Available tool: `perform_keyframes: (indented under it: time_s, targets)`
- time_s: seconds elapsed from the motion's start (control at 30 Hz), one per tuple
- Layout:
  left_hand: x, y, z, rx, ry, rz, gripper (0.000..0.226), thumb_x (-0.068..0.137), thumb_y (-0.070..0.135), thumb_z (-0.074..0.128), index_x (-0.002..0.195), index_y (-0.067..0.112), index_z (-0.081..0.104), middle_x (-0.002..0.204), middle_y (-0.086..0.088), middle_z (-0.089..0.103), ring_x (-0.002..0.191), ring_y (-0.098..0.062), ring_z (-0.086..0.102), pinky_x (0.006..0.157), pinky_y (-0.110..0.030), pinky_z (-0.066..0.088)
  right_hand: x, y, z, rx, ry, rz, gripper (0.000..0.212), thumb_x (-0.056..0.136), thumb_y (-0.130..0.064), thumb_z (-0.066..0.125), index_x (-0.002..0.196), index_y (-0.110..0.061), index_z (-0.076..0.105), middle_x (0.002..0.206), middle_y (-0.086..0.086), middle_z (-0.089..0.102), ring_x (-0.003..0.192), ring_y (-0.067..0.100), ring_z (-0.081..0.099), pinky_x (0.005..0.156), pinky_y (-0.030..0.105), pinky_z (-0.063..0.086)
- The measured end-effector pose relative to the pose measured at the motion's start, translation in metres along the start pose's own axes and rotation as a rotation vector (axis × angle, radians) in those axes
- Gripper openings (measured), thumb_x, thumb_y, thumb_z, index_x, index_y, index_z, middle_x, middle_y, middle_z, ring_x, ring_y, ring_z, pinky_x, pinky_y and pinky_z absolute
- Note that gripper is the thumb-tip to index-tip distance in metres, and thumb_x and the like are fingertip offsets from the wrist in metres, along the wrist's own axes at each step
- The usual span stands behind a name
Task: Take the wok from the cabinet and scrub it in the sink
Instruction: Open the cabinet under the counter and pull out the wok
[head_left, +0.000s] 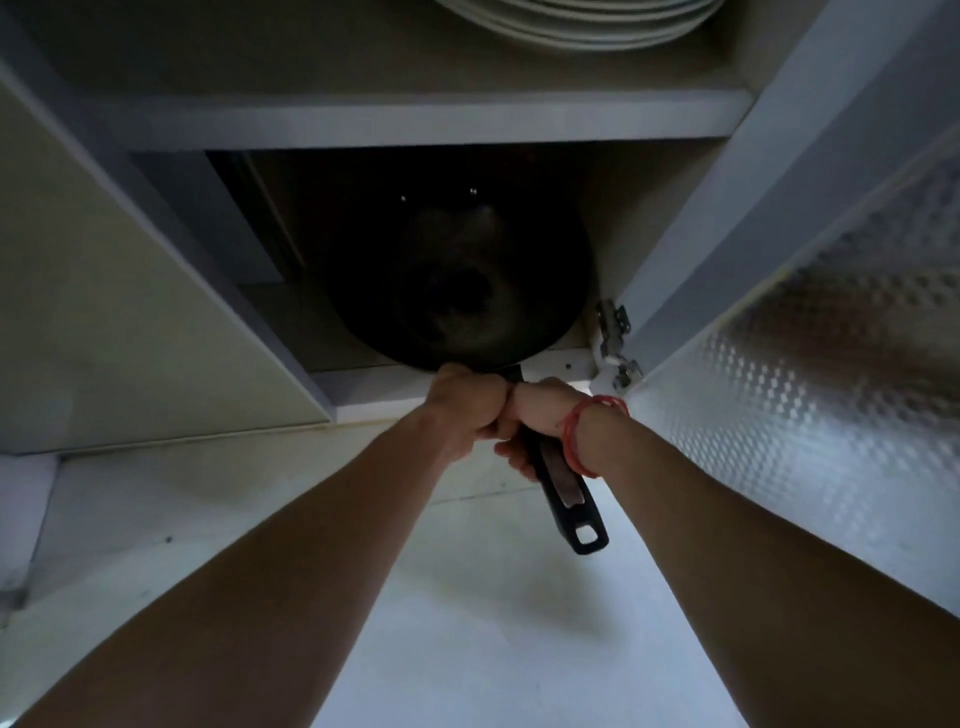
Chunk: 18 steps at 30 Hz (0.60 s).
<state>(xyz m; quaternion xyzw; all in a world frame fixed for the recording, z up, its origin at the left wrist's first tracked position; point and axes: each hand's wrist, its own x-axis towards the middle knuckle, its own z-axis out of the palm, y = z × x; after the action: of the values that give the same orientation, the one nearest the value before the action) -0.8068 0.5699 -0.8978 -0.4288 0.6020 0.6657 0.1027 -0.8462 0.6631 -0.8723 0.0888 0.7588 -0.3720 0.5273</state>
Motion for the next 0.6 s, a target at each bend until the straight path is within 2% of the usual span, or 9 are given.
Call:
perform_keyframes:
  time_s: [0.07,0.13,0.17,0.27,0.4,0.43,0.5,0.53,0.6]
  targets:
    - [-0.006,0.0,0.0,0.116,-0.021,0.03,0.011,0.084,-0.006,0.06,0.089,-0.007,0.069,0.078,-0.023,0.071,0.062,-0.028,0.068,0.07,-0.045,0.062,-0.006,0.007,-0.001,0.014,0.044,-0.025,0.009,0.078,0.001,0.05,0.072,-0.003,0.055,0.047,0.007,0.046,0.032,0.016,0.04,0.043,0.021,0.038]
    - [-0.012,0.006,-0.003,0.288,-0.052,0.065,0.008,0.086,0.002,0.065,0.08,0.0,0.069,0.068,-0.017,0.073,0.06,-0.024,0.072,0.068,-0.042,0.063,-0.009,0.015,-0.001,0.033,0.079,-0.047,0.004,0.079,-0.006,0.055,0.075,-0.007,0.053,0.05,0.004,0.042,0.033,0.013,0.035,0.042,0.02,0.034]
    - [-0.015,0.01,-0.006,0.405,-0.075,0.082,0.013,0.088,0.008,0.066,0.077,0.002,0.068,0.062,-0.012,0.072,0.058,-0.022,0.073,0.068,-0.04,0.063,-0.008,0.021,-0.001,0.025,0.1,-0.06,0.007,0.08,-0.011,0.06,0.078,-0.007,0.054,0.051,0.003,0.041,0.034,0.013,0.034,0.041,0.019,0.033]
    - [-0.019,0.023,-0.011,0.691,-0.129,0.145,0.025,0.093,0.023,0.062,0.084,0.001,0.068,0.066,-0.01,0.074,0.056,-0.02,0.073,0.065,-0.035,0.063,-0.002,0.04,-0.003,-0.026,0.184,-0.075,0.036,0.074,-0.043,0.073,0.081,-0.011,0.057,0.053,0.0,0.044,0.034,0.012,0.036,0.038,0.02,0.034]
    - [-0.015,0.038,-0.016,0.896,-0.007,0.345,0.035,0.096,0.03,0.058,0.076,0.003,0.068,0.064,-0.008,0.071,0.046,-0.012,0.067,0.045,-0.019,0.052,0.005,0.066,-0.004,-0.148,0.328,-0.142,0.049,0.077,-0.063,0.06,0.08,-0.015,0.053,0.066,0.004,0.056,0.044,0.017,0.05,0.046,0.025,0.047]
    - [-0.013,0.043,-0.017,0.921,0.043,0.414,0.037,0.096,0.032,0.057,0.076,0.004,0.07,0.067,-0.009,0.072,0.05,-0.014,0.069,0.047,-0.021,0.053,0.006,0.073,-0.004,-0.197,0.358,-0.165,0.05,0.077,-0.066,0.057,0.081,-0.016,0.053,0.069,0.004,0.059,0.051,0.019,0.054,0.053,0.029,0.052]
    - [-0.009,0.051,-0.021,1.006,0.167,0.553,0.039,0.097,0.034,0.054,0.088,0.002,0.074,0.089,-0.016,0.074,0.08,-0.026,0.072,0.07,-0.03,0.058,0.003,0.087,-0.003,-0.26,0.396,-0.182,0.05,0.078,-0.066,0.054,0.081,-0.017,0.055,0.071,0.002,0.062,0.06,0.021,0.059,0.066,0.036,0.059]
    - [-0.003,0.055,-0.024,1.017,0.248,0.617,0.038,0.098,0.034,0.054,0.095,0.002,0.074,0.099,-0.018,0.073,0.095,-0.031,0.07,0.081,-0.032,0.054,-0.001,0.093,-0.002,-0.269,0.4,-0.178,0.049,0.079,-0.066,0.054,0.08,-0.017,0.056,0.07,0.001,0.062,0.061,0.021,0.062,0.067,0.037,0.06]
    - [0.012,0.064,-0.037,0.95,0.363,0.669,0.034,0.098,0.031,0.054,0.102,0.004,0.073,0.108,-0.019,0.071,0.107,-0.033,0.065,0.086,-0.033,0.05,-0.009,0.103,-0.002,-0.276,0.391,-0.18,0.047,0.081,-0.064,0.054,0.074,-0.017,0.057,0.062,-0.001,0.061,0.056,0.018,0.061,0.059,0.032,0.058]
